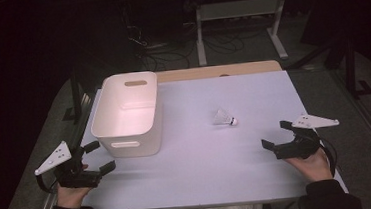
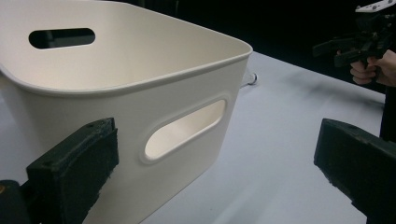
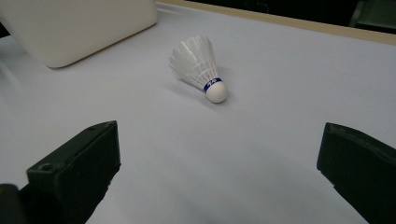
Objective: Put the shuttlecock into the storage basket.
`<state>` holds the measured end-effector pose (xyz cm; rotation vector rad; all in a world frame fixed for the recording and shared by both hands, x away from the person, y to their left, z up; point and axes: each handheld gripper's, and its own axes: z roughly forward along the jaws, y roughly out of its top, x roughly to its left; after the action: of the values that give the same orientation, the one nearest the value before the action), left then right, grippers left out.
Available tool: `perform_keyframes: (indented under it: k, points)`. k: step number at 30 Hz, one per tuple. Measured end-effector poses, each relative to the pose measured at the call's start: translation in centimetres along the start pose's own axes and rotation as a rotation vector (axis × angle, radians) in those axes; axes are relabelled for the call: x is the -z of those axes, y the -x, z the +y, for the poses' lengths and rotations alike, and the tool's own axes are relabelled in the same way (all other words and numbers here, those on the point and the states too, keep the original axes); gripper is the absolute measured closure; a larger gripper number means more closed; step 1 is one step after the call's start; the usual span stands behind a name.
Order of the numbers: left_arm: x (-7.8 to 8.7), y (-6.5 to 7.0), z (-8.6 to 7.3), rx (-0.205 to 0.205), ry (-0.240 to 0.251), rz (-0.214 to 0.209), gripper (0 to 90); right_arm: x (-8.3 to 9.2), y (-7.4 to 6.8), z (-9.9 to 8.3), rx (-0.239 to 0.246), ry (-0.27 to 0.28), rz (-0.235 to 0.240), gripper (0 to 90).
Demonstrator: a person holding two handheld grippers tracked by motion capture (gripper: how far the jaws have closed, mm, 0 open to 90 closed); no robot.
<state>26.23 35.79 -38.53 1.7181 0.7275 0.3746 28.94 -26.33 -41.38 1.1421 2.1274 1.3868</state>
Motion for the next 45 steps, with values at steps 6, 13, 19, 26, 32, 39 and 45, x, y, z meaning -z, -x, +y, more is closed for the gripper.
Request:
perform_keyframes:
  k: [6,13,19,26,32,39,45]
  points:
    - [0.0,0.0,0.0,0.000,-0.003,-0.004,0.0,0.1,-0.2,0.4,0.007,0.009,-0.001,0.0]
    - [0.0,0.0,0.0,-0.001,-0.005,-0.003,0.0,0.1,-0.3,1.2,0.004,0.017,-0.001,0.0]
    - [0.0,0.0,0.0,-0.002,-0.004,-0.002,0.0,0.1,-0.1,1.6,0.006,0.006,0.005,0.0]
    - [-0.1,0.0,0.0,-0.002,-0.007,-0.001,0.0,0.0,0.2,2.7,0.012,-0.017,0.024,0.0]
    - [-0.1,0.0,0.0,-0.002,-0.007,-0.003,0.0,-0.3,0.4,3.1,0.013,-0.031,0.031,0.0]
    - [-0.1,0.0,0.0,-0.004,-0.011,-0.001,0.0,-0.6,0.6,3.8,0.020,-0.048,0.044,0.0]
    - [-0.1,0.0,0.0,-0.003,-0.013,0.000,0.0,-0.8,0.7,4.7,0.038,-0.058,0.055,0.0]
